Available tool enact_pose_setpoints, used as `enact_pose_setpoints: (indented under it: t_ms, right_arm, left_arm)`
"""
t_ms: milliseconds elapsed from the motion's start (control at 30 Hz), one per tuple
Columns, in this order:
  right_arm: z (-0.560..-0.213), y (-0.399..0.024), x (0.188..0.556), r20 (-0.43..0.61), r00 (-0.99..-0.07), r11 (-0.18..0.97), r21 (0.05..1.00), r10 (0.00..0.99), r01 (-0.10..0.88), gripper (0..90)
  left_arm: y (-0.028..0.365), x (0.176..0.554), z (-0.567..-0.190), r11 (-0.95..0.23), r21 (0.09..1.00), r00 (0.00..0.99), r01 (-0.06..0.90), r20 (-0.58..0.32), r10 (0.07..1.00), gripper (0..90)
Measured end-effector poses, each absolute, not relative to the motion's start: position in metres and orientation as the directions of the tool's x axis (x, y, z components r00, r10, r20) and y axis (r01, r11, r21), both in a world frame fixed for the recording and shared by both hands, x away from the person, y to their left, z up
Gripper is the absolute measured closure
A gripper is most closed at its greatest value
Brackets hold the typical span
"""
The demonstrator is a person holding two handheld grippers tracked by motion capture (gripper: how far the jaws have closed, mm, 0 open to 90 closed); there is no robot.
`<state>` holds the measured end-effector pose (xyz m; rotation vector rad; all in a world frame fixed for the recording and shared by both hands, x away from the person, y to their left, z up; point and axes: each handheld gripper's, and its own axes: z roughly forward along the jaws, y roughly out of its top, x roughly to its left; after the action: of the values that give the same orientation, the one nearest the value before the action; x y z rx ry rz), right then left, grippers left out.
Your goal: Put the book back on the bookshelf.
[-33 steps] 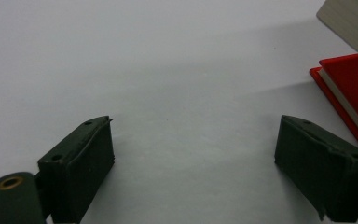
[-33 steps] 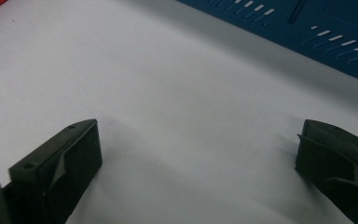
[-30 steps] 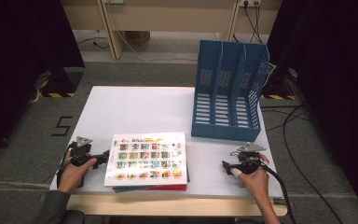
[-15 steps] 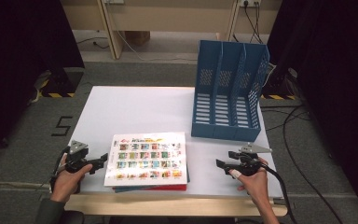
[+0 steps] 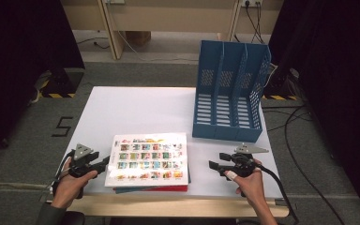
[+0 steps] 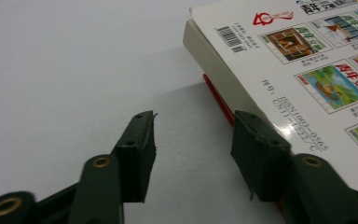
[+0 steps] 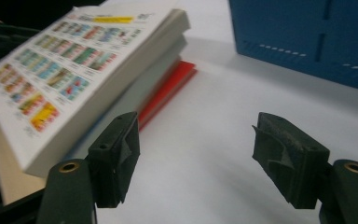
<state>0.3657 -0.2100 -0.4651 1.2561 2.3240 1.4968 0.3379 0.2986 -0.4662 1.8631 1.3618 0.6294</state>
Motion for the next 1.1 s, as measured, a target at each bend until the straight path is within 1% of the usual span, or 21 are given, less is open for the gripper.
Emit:
enact_pose_setpoints:
  t_ms: [100,133,167,200,233,267,300,333,400,433,567,600,667,700,767,800,833,900,1000,1067,1100]
  right_arm:
    - [-0.460,-0.198,0.365,0.321,-0.684,0.197,0.802,0.655,0.565,32.0]
    - [-0.460,-0.195,0.365,0.335,-0.685,0.192,0.798,0.647,0.572,31.8]
    - [-0.460,-0.195,0.365,0.335,-0.685,0.192,0.798,0.647,0.572,31.8]
    - [-0.460,-0.192,0.365,0.339,-0.690,0.199,0.794,0.639,0.575,31.7]
    - [-0.461,-0.187,0.366,0.359,-0.695,0.201,0.785,0.623,0.586,31.6]
    - [-0.461,-0.187,0.366,0.359,-0.695,0.201,0.785,0.623,0.586,31.6]
    - [-0.463,-0.182,0.366,0.409,-0.693,0.181,0.771,0.594,0.610,31.5]
    - [-0.463,-0.180,0.366,0.414,-0.697,0.186,0.769,0.585,0.612,31.5]
    - [-0.464,-0.178,0.366,0.421,-0.699,0.190,0.764,0.578,0.617,30.9]
    - [-0.466,-0.175,0.366,0.457,-0.688,0.177,0.747,0.564,0.641,29.7]
    - [-0.470,-0.170,0.366,0.471,-0.687,0.188,0.734,0.553,0.653,28.7]
    - [-0.473,-0.166,0.366,0.504,-0.673,0.188,0.708,0.541,0.681,27.6]
    - [-0.475,-0.164,0.367,0.516,-0.670,0.185,0.701,0.534,0.688,27.5]
    - [-0.480,-0.162,0.371,0.539,-0.658,0.191,0.679,0.526,0.709,23.0]
    - [-0.482,-0.161,0.373,0.552,-0.651,0.187,0.670,0.521,0.718,22.3]
    - [-0.485,-0.159,0.376,0.571,-0.655,0.185,0.667,0.494,0.721,23.6]
    - [-0.488,-0.156,0.378,0.605,-0.652,0.174,0.658,0.457,0.733,28.0]
    - [-0.491,-0.154,0.380,0.628,-0.650,0.154,0.658,0.427,0.737,33.1]
    - [-0.490,-0.153,0.383,0.628,-0.654,0.166,0.655,0.423,0.737,34.2]
    - [-0.488,-0.152,0.383,0.632,-0.640,0.159,0.646,0.437,0.747,36.9]
    - [-0.488,-0.152,0.383,0.632,-0.640,0.159,0.646,0.437,0.747,36.9]
  left_arm:
    - [0.287,0.337,-0.463,-0.202,0.786,0.341,0.585,-0.011,0.940,50.7]
    - [0.285,0.337,-0.462,-0.219,0.785,0.350,0.579,0.003,0.937,49.2]
    - [0.285,0.337,-0.462,-0.219,0.785,0.350,0.579,0.003,0.937,45.2]
    - [0.283,0.338,-0.461,-0.228,0.787,0.352,0.573,0.015,0.936,45.2]
    - [0.282,0.338,-0.460,-0.227,0.788,0.352,0.572,0.015,0.936,38.4]
    - [0.280,0.338,-0.458,-0.220,0.795,0.353,0.566,0.008,0.936,38.4]
    - [0.276,0.337,-0.458,-0.234,0.794,0.364,0.561,0.017,0.931,41.6]
    - [0.276,0.337,-0.458,-0.234,0.794,0.364,0.561,0.017,0.931,44.2]
    - [0.272,0.337,-0.459,-0.242,0.791,0.370,0.563,0.021,0.929,45.1]
    - [0.270,0.339,-0.458,-0.242,0.789,0.378,0.564,0.014,0.926,43.3]
    - [0.265,0.339,-0.459,-0.254,0.789,0.392,0.559,0.018,0.920,43.3]
    - [0.265,0.340,-0.459,-0.254,0.791,0.392,0.557,0.019,0.920,39.7]
    - [0.266,0.342,-0.461,-0.244,0.793,0.385,0.559,0.013,0.923,32.0]
    - [0.268,0.343,-0.462,-0.231,0.795,0.383,0.561,-0.002,0.924,31.2]
    - [0.267,0.342,-0.462,-0.232,0.799,0.381,0.555,0.003,0.925,31.7]
    - [0.267,0.341,-0.462,-0.240,0.798,0.384,0.552,0.012,0.923,32.4]
    - [0.266,0.341,-0.462,-0.250,0.800,0.385,0.546,0.026,0.923,32.4]
    - [0.267,0.341,-0.463,-0.244,0.802,0.379,0.545,0.023,0.925,30.3]
    - [0.268,0.342,-0.464,-0.235,0.805,0.379,0.544,0.014,0.925,29.3]
    - [0.268,0.341,-0.464,-0.226,0.810,0.380,0.541,0.005,0.925,30.1]
    - [0.268,0.341,-0.464,-0.226,0.810,0.380,0.541,0.005,0.925,31.3]
